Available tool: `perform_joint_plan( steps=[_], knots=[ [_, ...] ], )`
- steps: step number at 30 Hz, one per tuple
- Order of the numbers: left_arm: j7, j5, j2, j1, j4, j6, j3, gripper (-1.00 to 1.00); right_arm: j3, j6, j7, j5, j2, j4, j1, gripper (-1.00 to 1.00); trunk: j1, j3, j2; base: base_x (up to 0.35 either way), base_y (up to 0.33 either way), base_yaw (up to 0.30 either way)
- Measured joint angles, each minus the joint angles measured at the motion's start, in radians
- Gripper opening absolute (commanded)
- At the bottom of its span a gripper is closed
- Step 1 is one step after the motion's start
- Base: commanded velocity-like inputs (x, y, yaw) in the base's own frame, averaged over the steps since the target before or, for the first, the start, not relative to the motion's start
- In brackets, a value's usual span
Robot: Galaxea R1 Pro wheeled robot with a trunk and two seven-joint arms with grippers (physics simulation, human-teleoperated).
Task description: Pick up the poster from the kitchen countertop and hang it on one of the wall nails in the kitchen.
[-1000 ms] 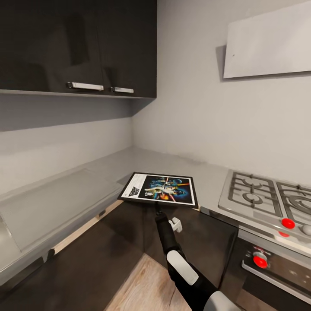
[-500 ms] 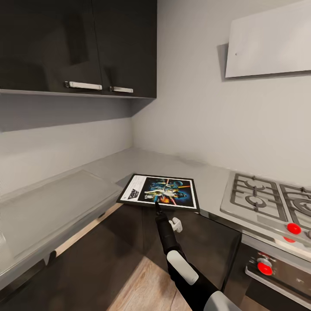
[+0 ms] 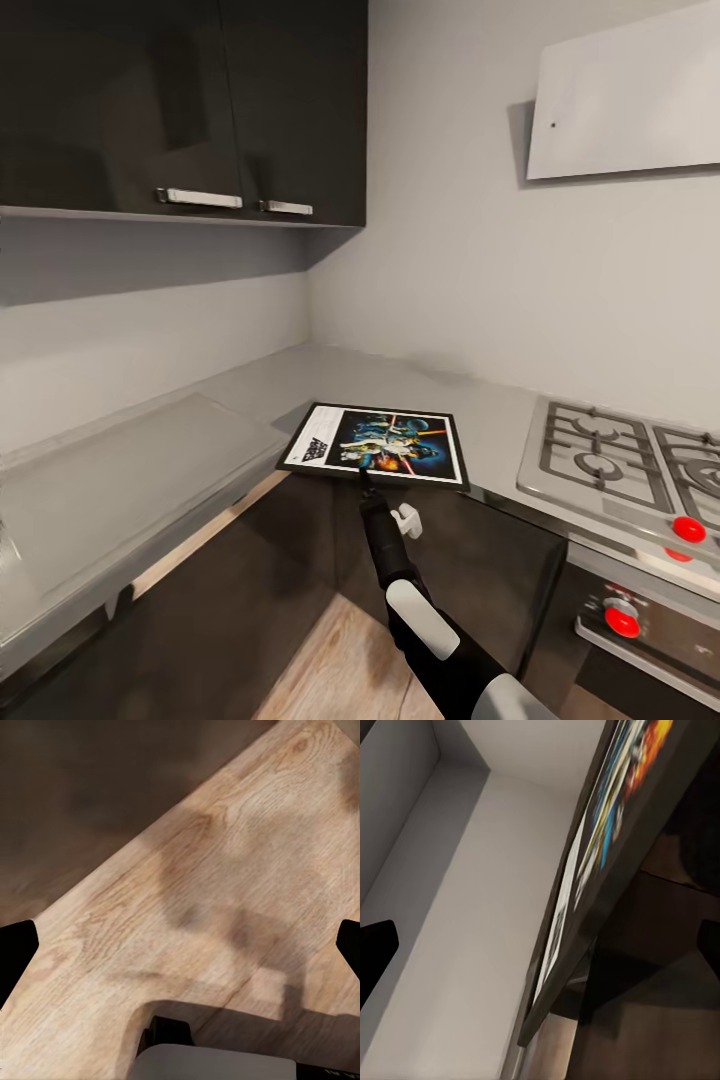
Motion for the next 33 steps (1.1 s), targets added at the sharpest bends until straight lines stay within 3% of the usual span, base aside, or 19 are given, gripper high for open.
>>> perform_joint_plan(
  steps=[33],
  knots=[
    [0.0,0.0,0.0,0.0,0.001,0.0,0.0,1.0,0.0,0.0,-0.001,-0.002,0.0,0.0,0.0,1.0,0.0,0.0,0.0,0.037,0.016,0.0]
  ],
)
